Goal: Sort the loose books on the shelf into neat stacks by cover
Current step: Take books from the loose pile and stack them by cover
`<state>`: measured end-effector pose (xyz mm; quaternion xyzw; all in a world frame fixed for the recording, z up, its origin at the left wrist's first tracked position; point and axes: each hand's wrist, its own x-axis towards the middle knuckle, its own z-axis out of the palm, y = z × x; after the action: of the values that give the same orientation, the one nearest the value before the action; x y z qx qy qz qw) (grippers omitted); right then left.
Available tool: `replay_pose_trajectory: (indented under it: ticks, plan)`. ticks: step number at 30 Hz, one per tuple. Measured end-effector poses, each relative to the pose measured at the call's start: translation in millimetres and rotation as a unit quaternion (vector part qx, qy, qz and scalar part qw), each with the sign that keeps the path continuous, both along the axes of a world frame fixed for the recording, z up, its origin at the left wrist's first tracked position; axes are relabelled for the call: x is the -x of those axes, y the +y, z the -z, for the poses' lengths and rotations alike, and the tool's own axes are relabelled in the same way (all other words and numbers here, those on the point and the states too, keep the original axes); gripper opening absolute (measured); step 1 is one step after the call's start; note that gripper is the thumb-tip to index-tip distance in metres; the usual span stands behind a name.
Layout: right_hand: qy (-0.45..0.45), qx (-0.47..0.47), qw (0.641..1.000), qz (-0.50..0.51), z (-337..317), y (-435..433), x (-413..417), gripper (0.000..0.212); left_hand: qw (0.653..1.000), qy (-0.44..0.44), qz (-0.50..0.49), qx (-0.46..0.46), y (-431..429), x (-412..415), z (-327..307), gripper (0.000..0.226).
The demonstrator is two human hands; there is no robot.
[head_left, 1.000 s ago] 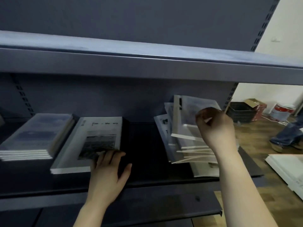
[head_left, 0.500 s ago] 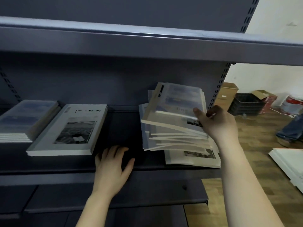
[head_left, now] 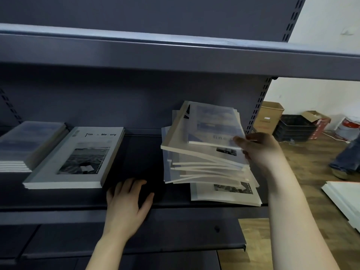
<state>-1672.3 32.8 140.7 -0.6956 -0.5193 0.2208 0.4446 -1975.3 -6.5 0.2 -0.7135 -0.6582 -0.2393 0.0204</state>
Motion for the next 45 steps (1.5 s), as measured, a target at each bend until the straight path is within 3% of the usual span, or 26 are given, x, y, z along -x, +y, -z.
replay_pose_trajectory:
  ticks: [4,6,14,19,25,27,30,35,40,45]
  plan:
    - [0.098,0.005,0.995,0.006,-4,4,-1,0.035,1.0,0.003,-0.004,0.001,1,0,0,0.048]
    - [0.106,0.002,0.994,0.008,-4,5,-2,0.037,1.0,0.003,-0.006,0.001,2,0,0,0.048]
    - [0.014,0.036,0.999,0.004,-5,4,-3,0.039,1.0,0.01,-0.01,0.004,3,1,0,0.048]
    - [-0.021,0.011,1.0,0.004,-8,2,1,0.046,1.0,0.013,-0.007,0.0,3,0,3,0.047]
    - [-0.137,-0.036,0.99,-0.003,-11,-3,5,0.04,1.0,0.012,-0.009,-0.003,2,2,7,0.046]
    - [-0.101,-0.033,0.994,-0.001,-13,-4,7,0.037,1.0,0.014,-0.013,-0.004,1,2,6,0.046]
    - [0.061,-0.031,0.998,-0.015,-13,-4,10,0.03,1.0,0.013,-0.015,-0.011,-1,4,5,0.045]
    - [0.256,-0.061,0.963,-0.049,-13,-6,29,0.006,1.0,-0.001,-0.016,-0.019,-4,15,0,0.044]
    - [0.297,-0.079,0.946,-0.107,-24,-14,70,0.015,0.999,-0.013,-0.011,-0.047,-9,40,-4,0.043]
    - [0.272,-0.062,0.949,-0.147,-17,-15,141,0.011,0.998,-0.017,-0.017,-0.054,-13,91,-6,0.04]
